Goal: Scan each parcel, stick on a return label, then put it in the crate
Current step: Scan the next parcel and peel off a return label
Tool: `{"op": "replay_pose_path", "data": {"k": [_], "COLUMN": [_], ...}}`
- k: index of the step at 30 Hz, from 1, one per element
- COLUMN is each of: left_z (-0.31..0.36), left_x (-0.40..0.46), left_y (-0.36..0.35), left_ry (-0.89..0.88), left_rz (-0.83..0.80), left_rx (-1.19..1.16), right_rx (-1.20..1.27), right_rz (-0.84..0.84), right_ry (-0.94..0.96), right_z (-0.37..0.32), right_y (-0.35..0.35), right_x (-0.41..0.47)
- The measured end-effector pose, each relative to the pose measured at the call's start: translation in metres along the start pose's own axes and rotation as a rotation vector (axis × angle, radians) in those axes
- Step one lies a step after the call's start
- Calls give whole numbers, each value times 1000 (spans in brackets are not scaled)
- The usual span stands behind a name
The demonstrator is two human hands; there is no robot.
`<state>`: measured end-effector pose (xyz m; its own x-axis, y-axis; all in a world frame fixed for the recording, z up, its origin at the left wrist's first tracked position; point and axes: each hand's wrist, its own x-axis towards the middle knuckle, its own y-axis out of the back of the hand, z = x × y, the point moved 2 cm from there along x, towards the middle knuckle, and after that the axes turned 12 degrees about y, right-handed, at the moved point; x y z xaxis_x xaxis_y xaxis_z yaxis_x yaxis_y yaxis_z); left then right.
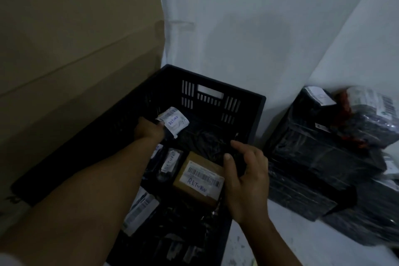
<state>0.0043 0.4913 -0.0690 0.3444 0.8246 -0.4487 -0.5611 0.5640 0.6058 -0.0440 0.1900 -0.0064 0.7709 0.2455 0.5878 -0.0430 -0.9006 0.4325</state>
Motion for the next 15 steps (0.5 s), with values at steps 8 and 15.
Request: {"op": "replay_pose_path", "data": {"k": [8,15], "left_z": [-4,4], "left_x": [7,-3], "left_y": [-16,-11], "left_ry": [-102,-189], "left_rz": [127,194], "left_rx": [471,499], "right_rx": [54,43], "right_rz": [7,-1], "right_ry": [-37,-36], "right_z": [-1,0], "right_y": [0,1], "right_x": [1,0]}}
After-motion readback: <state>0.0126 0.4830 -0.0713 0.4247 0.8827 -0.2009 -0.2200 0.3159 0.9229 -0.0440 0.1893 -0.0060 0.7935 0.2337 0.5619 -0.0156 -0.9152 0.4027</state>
